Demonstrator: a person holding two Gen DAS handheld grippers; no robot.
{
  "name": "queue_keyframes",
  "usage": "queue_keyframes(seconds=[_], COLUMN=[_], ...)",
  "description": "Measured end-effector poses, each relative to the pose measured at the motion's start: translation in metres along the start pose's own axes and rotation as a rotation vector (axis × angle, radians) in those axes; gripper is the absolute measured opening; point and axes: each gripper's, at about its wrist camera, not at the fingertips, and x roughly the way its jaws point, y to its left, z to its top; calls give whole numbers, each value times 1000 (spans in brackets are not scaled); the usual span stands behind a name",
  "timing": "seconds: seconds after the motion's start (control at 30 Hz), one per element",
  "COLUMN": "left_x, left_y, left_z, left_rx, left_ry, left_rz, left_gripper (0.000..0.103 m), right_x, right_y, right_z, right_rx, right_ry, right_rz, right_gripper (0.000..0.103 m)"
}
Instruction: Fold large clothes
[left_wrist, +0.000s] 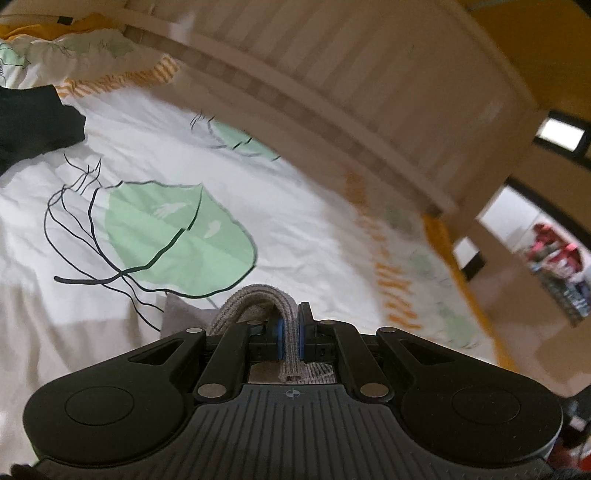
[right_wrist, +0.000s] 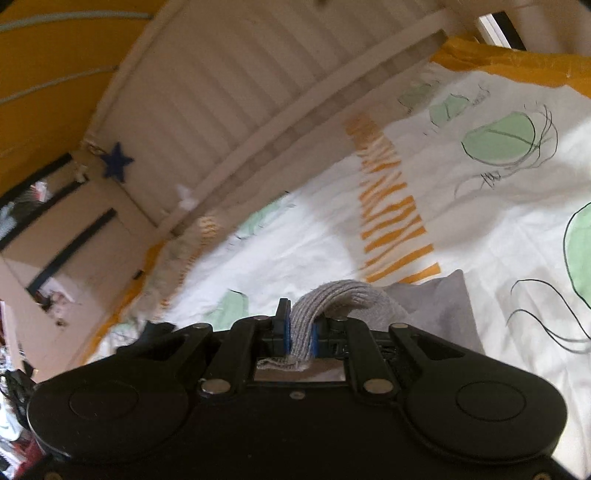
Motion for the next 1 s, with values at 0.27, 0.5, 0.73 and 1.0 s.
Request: queue_keyframes(seconds=[0.27, 0.5, 0.73, 1.0], left_x=[36, 2, -17, -7], left_y=[20, 8, -45, -61], left_z=[-4, 0, -31, -110], left_rx=[-45, 12, 232, 490], left_ry=[83, -16, 53, 234], left_rz=[9, -5, 17, 101], left_gripper=[28, 76, 85, 85], right_x=[38, 19, 5, 11], right_y=[-18, -17, 26, 66], right_z=[-6, -3, -20, -89], right_rx=[-8, -23, -203, -481], right_ry=[39, -57, -35, 135], right_rz=[-95, -93, -96, -178], right_gripper=[27, 81, 81, 80])
